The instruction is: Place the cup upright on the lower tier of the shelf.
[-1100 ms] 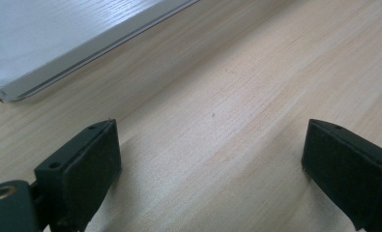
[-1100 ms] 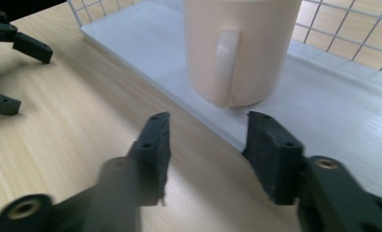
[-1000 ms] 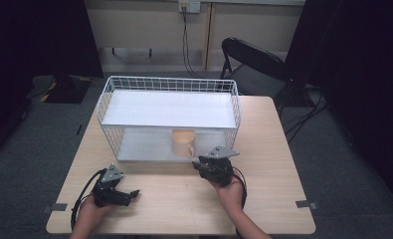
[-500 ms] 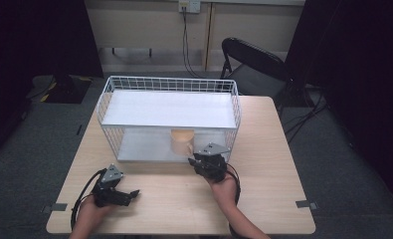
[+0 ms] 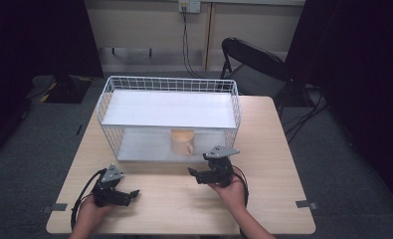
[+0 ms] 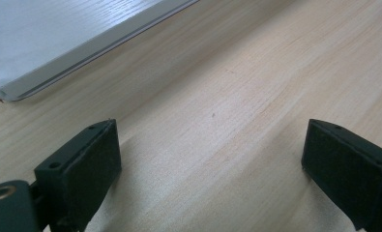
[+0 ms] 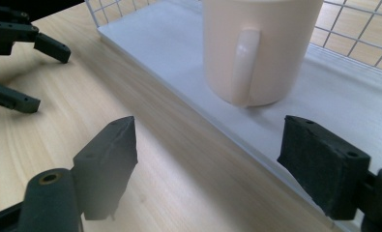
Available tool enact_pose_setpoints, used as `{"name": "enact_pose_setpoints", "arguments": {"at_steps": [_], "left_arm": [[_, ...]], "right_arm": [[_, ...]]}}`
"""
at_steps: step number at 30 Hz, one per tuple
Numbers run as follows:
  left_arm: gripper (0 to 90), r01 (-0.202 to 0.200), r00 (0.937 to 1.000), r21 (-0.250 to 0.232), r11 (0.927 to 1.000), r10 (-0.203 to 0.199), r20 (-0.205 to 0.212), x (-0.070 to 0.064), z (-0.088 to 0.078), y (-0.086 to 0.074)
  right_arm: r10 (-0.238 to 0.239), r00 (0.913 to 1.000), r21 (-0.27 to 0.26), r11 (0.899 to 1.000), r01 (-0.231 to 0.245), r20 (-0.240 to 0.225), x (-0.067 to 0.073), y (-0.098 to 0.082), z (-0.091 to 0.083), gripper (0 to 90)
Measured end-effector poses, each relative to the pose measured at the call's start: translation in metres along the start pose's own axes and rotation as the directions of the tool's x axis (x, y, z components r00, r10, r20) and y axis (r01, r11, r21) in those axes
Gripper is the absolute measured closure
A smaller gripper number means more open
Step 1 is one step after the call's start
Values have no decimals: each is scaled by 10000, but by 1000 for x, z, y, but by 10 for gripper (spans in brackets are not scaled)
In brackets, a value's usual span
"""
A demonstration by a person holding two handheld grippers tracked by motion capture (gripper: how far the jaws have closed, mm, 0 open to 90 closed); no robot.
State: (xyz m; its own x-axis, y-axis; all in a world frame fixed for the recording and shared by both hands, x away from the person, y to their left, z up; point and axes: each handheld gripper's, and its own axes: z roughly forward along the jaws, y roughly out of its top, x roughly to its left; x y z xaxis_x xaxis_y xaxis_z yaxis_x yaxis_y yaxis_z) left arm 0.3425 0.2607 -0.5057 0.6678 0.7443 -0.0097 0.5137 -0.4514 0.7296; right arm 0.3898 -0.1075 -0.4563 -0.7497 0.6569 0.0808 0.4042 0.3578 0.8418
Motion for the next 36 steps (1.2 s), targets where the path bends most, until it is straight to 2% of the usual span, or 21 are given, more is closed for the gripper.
{"name": "enact_pose_setpoints", "arguments": {"at_steps": [17, 24, 36], "left_arm": [[62, 0, 10000, -2, 10000, 0, 1, 0, 0, 0], [63, 0, 10000, -2, 10000, 0, -1, 0, 0, 0], [63, 0, 10000, 1, 10000, 0, 1, 0, 0, 0]], "right_arm": [[76, 9988, -121, 9999, -82, -486, -12, -18, -24, 161], [-237, 9980, -80, 9997, 233, -590, -12, -20, -32, 157], [-430, 9953, 116, 9990, 442, -868, -16, -26, -44, 158]]}}
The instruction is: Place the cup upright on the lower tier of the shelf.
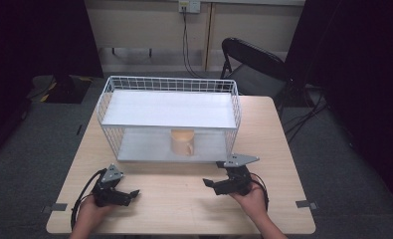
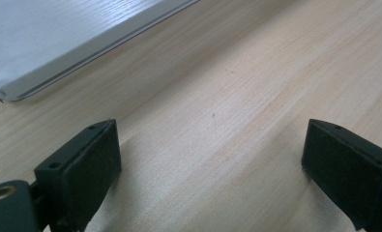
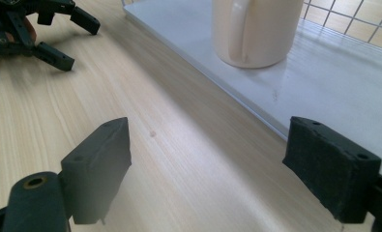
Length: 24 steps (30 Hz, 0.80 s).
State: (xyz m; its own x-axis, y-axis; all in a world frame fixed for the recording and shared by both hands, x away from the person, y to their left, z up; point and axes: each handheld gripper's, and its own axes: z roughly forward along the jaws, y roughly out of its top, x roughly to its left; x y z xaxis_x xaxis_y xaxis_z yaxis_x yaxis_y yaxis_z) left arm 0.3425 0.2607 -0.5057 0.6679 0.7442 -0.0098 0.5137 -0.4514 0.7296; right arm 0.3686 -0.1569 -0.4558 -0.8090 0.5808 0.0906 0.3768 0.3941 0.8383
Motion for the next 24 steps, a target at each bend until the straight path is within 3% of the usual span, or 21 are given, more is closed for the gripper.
{"name": "enact_pose_setpoints", "arguments": {"at_steps": [24], "left_arm": [[62, 1, 10000, 1, 10000, -1, -1, 0, 0, 0]], "right_arm": [[-100, 9996, 323, 9994, 91, 271, -15, -25, -33, 158]]}}
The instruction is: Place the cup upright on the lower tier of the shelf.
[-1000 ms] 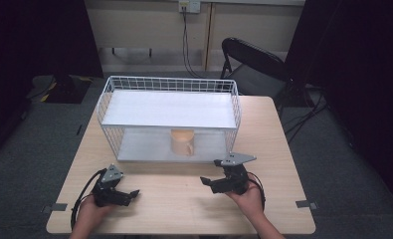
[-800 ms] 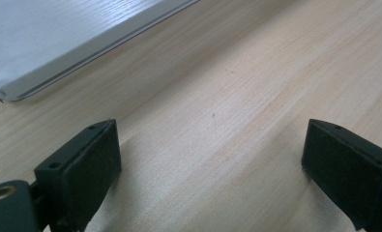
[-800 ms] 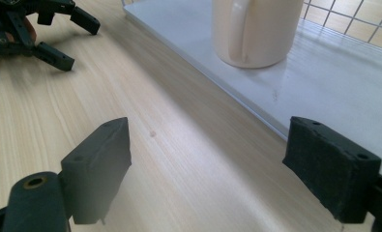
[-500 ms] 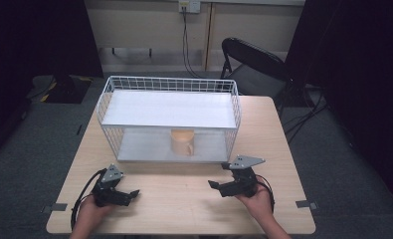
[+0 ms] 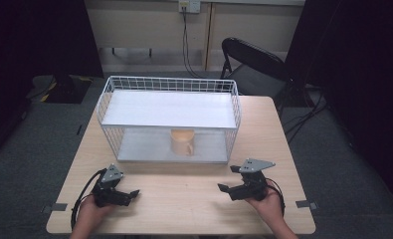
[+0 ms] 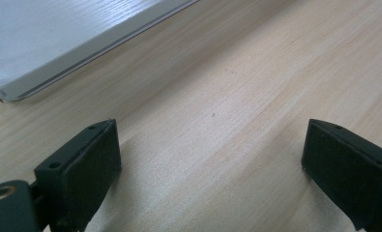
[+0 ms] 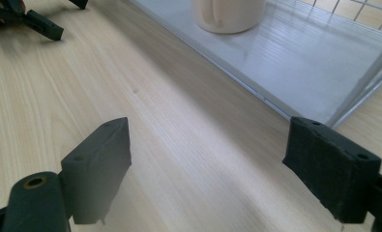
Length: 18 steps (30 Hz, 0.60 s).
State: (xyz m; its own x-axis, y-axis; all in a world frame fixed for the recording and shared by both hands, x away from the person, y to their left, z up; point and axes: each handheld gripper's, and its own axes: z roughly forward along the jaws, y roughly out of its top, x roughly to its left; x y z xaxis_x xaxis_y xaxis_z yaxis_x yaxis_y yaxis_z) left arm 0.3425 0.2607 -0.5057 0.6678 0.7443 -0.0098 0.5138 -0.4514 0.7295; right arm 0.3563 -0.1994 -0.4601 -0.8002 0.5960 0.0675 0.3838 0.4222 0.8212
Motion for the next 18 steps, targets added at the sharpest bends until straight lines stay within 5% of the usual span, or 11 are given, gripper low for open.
{"name": "enact_pose_setpoints", "arguments": {"at_steps": [18], "left_arm": [[62, 1, 10000, -3, 10000, -1, -2, 0, 0, 0]], "right_arm": [[246, 9992, 5, 9997, -246, 320, -14, -21, -25, 159]]}}
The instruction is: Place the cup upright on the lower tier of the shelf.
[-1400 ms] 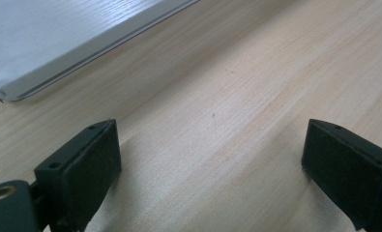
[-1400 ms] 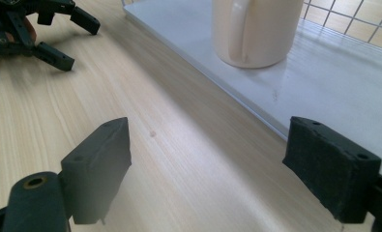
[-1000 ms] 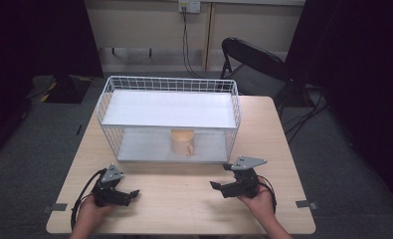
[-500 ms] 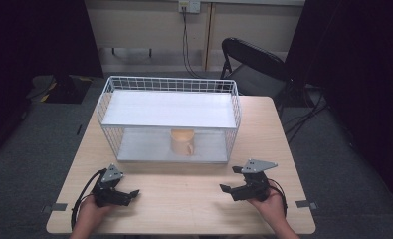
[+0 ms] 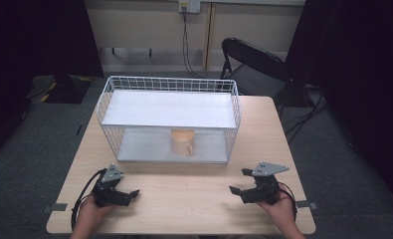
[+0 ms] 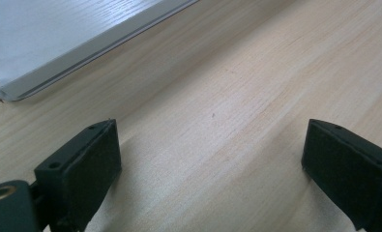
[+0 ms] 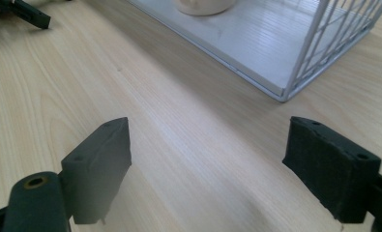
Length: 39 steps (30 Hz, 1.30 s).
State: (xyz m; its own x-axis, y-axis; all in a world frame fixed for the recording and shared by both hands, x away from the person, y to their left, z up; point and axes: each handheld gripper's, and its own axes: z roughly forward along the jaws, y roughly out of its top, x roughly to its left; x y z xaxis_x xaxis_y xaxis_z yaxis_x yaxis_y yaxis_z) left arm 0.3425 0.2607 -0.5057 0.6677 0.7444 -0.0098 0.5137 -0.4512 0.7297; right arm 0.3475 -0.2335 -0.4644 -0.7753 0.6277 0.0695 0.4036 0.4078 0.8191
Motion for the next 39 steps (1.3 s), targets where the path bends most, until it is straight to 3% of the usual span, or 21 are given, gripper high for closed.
{"name": "enact_pose_setpoints", "arguments": {"at_steps": [39], "left_arm": [[63, -3, 10000, 1, 10000, 3, 0, 0, 0, 0]], "right_arm": [[358, 9981, 248, 9990, -371, 494, -27, -40, -34, 166]]}}
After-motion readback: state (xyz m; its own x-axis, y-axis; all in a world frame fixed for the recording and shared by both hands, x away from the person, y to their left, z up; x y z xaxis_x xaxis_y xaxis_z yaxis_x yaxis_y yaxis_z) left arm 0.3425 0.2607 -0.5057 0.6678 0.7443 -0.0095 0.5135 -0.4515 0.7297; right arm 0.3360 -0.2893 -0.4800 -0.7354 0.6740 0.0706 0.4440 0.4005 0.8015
